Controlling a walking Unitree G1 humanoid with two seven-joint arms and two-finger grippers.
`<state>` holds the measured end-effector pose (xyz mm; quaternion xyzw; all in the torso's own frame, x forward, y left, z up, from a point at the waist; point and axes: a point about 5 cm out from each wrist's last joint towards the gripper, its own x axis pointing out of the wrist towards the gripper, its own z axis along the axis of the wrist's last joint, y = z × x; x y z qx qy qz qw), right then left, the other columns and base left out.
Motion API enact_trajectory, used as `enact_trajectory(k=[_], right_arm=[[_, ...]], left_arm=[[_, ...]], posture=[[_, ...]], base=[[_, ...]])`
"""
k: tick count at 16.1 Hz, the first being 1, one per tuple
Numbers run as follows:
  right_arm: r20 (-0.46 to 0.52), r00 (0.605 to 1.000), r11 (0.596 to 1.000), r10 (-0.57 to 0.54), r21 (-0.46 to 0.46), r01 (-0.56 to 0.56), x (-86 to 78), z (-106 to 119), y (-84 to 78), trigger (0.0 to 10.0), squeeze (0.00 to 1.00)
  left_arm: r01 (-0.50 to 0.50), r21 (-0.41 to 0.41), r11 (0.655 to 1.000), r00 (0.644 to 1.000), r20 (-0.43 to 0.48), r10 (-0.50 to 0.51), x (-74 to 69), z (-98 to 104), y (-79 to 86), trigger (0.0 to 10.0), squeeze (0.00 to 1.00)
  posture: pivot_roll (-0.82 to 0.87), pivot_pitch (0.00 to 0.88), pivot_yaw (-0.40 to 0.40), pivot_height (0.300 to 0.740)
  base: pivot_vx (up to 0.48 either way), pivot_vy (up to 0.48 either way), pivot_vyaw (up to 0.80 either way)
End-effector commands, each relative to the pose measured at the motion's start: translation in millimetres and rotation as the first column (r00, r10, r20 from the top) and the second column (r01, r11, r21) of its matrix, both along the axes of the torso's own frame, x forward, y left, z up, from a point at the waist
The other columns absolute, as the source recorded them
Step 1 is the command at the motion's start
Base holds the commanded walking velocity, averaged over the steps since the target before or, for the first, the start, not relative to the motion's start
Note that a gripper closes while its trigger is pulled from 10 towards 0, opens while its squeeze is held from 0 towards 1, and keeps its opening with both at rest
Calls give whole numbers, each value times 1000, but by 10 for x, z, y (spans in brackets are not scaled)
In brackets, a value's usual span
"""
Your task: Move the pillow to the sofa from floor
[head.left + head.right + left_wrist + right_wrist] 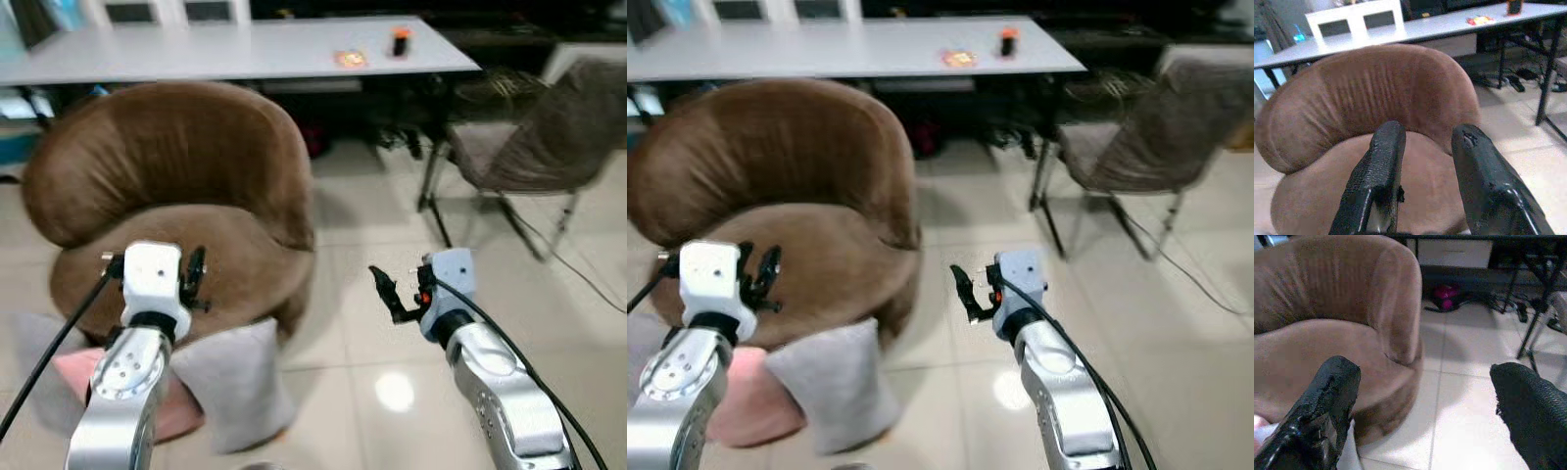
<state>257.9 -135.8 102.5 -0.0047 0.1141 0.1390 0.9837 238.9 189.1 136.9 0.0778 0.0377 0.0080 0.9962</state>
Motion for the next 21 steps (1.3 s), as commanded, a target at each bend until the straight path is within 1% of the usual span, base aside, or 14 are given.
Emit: enact_trajectory(k=[1,3,5,6,10,11,12,14,15,18,21], right_arm=[[10,1000,1000,1,-2,-1,18,29,10,10000,1000],[12,1000,1000,-3,-12,4,28,28,7,10000,1000],[19,998,998,-56,-33,57,52,21,-31,10000,1000],[15,999,997,-52,-49,53,62,17,-33,10000,1000],[25,997,995,-74,-64,75,84,25,-49,10000,1000],[29,996,994,-80,-68,82,92,33,-54,10000,286],[33,996,994,-83,-70,85,99,42,-58,10000,0],[34,996,995,-79,-65,82,105,44,-58,10000,0],[35,998,996,-53,-74,55,108,43,-37,10000,0],[48,999,996,-8,-92,12,122,63,11,10000,0],[51,999,996,4,-85,0,135,75,22,10000,0]], left_arm=[[6,3,1000,1000,22,-6,19,54,0,10000,0],[5,2,1000,1000,22,-5,17,51,1,10000,0],[1,0,1000,1000,24,-1,18,47,2,10000,0],[-1,-1,1000,1000,24,1,19,44,4,10000,0],[-4,-3,1000,1000,23,4,38,31,15,10000,0],[-4,-3,1000,1000,22,4,37,28,17,10000,0],[-6,-2,1000,1000,21,6,39,27,19,10000,0],[-11,-2,1000,1000,22,11,38,27,20,10000,0],[-16,-11,1000,999,33,17,29,33,21,10000,0],[-31,5,1000,999,45,31,-1,52,27,10000,0],[-34,6,999,998,49,34,0,71,25,10000,0]], posture=[[-116,0,-2,740],[-113,0,-6,740],[-113,0,-9,740],[-114,0,-9,740],[-114,0,-10,740],[-118,0,-8,740],[-117,0,-9,740],[-116,0,-10,740],[-116,0,-10,740],[-110,0,-14,740],[-111,0,-10,740]], base=[[334,0,800],[337,0,800],[334,0,0],[337,0,0],[335,0,0],[315,0,0],[311,0,0],[283,0,0],[0,0,0],[0,0,800],[0,-380,800]])
